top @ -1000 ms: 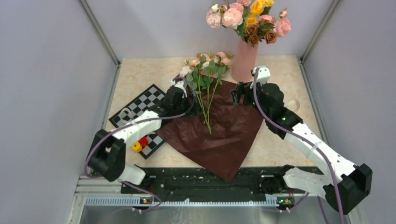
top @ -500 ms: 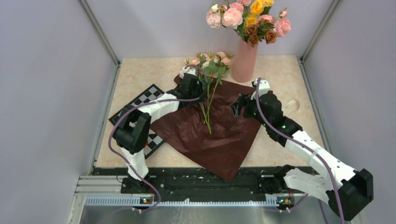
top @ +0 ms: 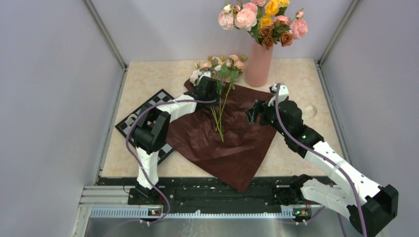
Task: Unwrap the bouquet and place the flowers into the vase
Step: Pick up the fake flower from the wrapping paper.
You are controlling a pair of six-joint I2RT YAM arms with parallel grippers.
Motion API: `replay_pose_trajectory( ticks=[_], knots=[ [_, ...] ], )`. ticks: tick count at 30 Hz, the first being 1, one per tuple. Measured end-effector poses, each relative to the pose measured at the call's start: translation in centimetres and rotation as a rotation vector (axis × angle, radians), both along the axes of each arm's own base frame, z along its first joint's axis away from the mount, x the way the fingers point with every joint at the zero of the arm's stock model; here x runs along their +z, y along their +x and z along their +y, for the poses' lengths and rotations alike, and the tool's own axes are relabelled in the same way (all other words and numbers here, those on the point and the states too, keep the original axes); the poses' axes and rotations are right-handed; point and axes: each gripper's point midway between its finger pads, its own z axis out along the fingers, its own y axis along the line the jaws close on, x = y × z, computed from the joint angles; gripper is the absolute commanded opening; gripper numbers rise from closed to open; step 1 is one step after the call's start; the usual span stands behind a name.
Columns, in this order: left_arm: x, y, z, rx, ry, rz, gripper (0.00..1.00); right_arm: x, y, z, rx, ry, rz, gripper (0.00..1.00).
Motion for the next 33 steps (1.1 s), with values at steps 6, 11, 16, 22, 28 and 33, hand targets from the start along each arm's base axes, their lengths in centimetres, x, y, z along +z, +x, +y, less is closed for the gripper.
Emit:
replay_pose_trajectory(
  ticks=[6,11,16,22,28,33],
  knots=[
    [-0.1,0.3,0.8,0.023,0.018,-0.001,0.46,-0.2,-0.2,-0.1,-0.001,0.0,0.003,0.73],
    [-0.5,0.8,1.1,0.031,0.022,0.003,0.42,-0.5,-0.4,-0.3,-0.002,-0.006,0.013,0.73],
    [-1.0,1.1,1.0,0.032,0.025,0.009,0.39,-0.5,-0.4,-0.3,-0.004,-0.006,0.014,0.73],
    [-1.4,1.3,0.8,0.028,0.026,0.015,0.37,-0.6,-0.4,-0.3,-0.006,-0.006,0.019,0.73],
    [-2.0,1.3,0.7,0.027,0.029,0.024,0.34,-0.7,-0.4,-0.4,-0.007,-0.007,0.021,0.73],
    [-2.3,1.3,0.7,0.026,0.031,0.031,0.29,-0.7,-0.4,-0.4,-0.009,-0.009,0.021,0.73]
  ],
)
